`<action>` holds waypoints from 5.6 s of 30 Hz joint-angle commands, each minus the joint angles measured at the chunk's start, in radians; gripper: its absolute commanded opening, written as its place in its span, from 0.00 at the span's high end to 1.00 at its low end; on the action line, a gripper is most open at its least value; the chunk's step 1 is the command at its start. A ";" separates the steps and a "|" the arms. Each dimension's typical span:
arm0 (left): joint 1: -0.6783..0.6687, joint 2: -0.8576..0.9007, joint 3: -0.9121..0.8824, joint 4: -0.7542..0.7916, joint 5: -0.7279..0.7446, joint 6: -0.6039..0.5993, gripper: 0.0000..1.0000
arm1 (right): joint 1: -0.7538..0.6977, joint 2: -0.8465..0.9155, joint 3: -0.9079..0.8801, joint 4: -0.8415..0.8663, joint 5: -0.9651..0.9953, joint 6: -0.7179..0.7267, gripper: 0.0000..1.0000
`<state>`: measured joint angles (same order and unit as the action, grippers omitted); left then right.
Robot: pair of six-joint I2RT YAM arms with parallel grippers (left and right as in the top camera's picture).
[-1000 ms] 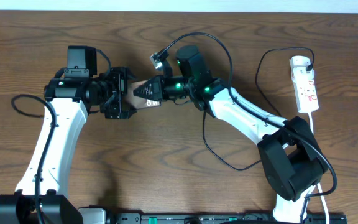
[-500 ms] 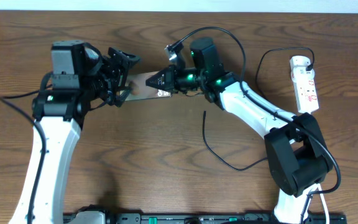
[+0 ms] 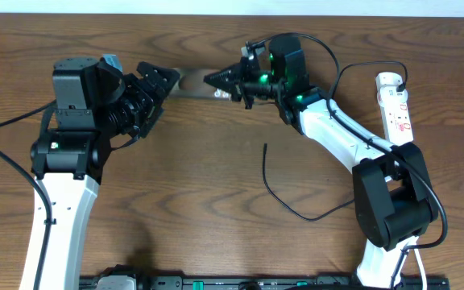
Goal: Plug charger to phone and switch on socket
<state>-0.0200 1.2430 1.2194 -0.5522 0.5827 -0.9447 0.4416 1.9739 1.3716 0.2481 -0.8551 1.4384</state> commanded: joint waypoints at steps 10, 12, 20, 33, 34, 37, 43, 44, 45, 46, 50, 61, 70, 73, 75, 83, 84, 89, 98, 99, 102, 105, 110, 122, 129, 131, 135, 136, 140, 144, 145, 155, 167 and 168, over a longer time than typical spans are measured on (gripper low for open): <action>0.003 0.011 0.015 0.135 -0.072 -0.139 0.09 | 0.036 -0.007 0.008 0.196 0.046 0.467 0.99; 0.003 0.024 0.015 0.146 -0.074 -0.162 0.09 | 0.045 -0.007 0.008 0.248 0.071 0.503 0.99; 0.003 0.082 0.015 0.186 -0.079 -0.207 0.09 | 0.064 -0.007 0.008 0.348 0.112 0.565 0.99; 0.003 0.163 0.015 0.323 -0.101 -0.289 0.09 | 0.085 -0.007 0.008 0.434 0.112 0.588 0.99; 0.003 0.163 0.015 0.323 -0.117 -0.298 0.09 | 0.085 -0.007 0.008 0.434 0.112 0.588 0.99; 0.003 0.164 0.015 0.323 -0.141 -0.312 0.09 | 0.090 -0.007 0.008 0.434 0.112 0.588 0.99; 0.003 0.164 0.015 0.323 -0.159 -0.377 0.09 | 0.114 -0.007 0.008 0.441 0.126 0.588 0.99; 0.003 0.164 0.015 0.323 -0.164 -0.386 0.09 | 0.117 -0.007 0.008 0.441 0.131 0.588 0.99; 0.003 0.164 0.015 0.323 -0.169 -0.390 0.09 | 0.122 -0.007 0.008 0.441 0.135 0.588 0.99; 0.003 0.164 0.015 0.323 -0.171 -0.398 0.09 | 0.126 -0.007 0.008 0.441 0.136 0.588 0.99; 0.003 0.164 0.015 0.323 -0.177 -0.408 0.14 | 0.143 -0.007 0.008 0.441 0.150 0.588 0.99; 0.003 0.164 0.015 0.322 -0.203 -0.407 0.47 | 0.155 -0.007 0.008 0.452 0.147 0.588 0.99; 0.003 0.166 0.015 0.323 -0.210 -0.407 0.66 | 0.160 -0.007 0.008 0.460 0.142 0.588 0.99; 0.003 0.166 0.015 0.322 -0.211 -0.407 0.71 | 0.163 -0.007 0.008 0.472 0.142 0.588 0.99; 0.003 0.166 0.015 0.322 -0.210 -0.407 0.73 | 0.164 -0.007 0.008 0.475 0.142 0.588 0.99; 0.003 0.166 0.015 0.322 -0.210 -0.407 0.76 | 0.172 -0.007 0.008 0.475 0.142 0.588 0.99; 0.003 0.166 0.015 0.322 -0.210 -0.407 0.76 | 0.173 -0.007 0.008 0.475 0.142 0.588 0.99; 0.003 0.166 0.015 0.322 -0.210 -0.407 0.79 | 0.183 -0.007 0.008 0.475 0.142 0.588 0.99; 0.003 0.166 0.015 0.322 -0.210 -0.407 0.92 | 0.195 -0.007 0.008 0.475 0.143 0.589 0.99; 0.003 0.166 0.015 0.322 -0.210 -0.407 0.92 | 0.195 -0.007 0.008 0.475 0.143 0.589 0.99; 0.003 0.166 0.015 0.322 -0.210 -0.407 0.92 | 0.195 -0.007 0.008 0.475 0.146 0.589 0.99; 0.003 0.166 0.015 0.322 -0.210 -0.407 0.93 | 0.195 -0.007 0.008 0.475 0.146 0.593 0.99; 0.003 0.166 0.015 0.322 -0.210 -0.407 0.93 | 0.195 -0.007 0.008 0.475 0.146 0.593 0.99; 0.003 0.166 0.015 0.323 -0.210 -0.407 0.93 | 0.195 -0.007 0.008 0.475 0.150 0.611 0.66; 0.003 0.166 0.015 0.323 -0.222 -0.405 0.93 | 0.195 -0.007 0.008 0.475 0.150 0.610 0.13; 0.004 0.166 0.015 0.323 -0.231 -0.402 0.93 | 0.193 -0.007 0.008 0.475 0.150 0.610 0.01; 0.014 0.166 0.015 0.331 -0.237 -0.393 0.93 | 0.187 -0.007 0.008 0.475 0.150 0.581 0.01; 0.021 0.166 0.015 0.332 -0.237 -0.390 0.93 | 0.185 -0.007 0.008 0.475 0.150 0.570 0.01; 0.071 0.166 0.015 0.342 -0.226 -0.326 0.93 | 0.172 -0.007 0.008 0.475 0.141 0.484 0.01; 0.145 0.166 0.015 0.343 -0.178 -0.265 0.92 | 0.150 -0.007 0.008 0.475 0.119 0.375 0.01; 0.165 0.166 0.015 0.352 -0.154 -0.246 0.93 | 0.144 -0.007 0.008 0.475 0.114 0.349 0.01; 0.409 0.170 0.015 0.484 0.360 -0.072 0.93 | 0.089 -0.008 0.009 0.402 -0.027 -0.069 0.01; 0.459 0.235 0.015 0.613 0.743 -0.068 0.92 | 0.027 -0.008 0.312 -0.497 0.055 -0.713 0.01; 0.459 0.251 0.015 0.625 0.777 -0.062 0.93 | 0.026 -0.008 0.356 -0.602 0.107 -0.765 0.01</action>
<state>0.4366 1.4658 1.2194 0.0528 1.2022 -1.0286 0.4786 1.9762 1.6073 -0.2153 -0.8486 0.9573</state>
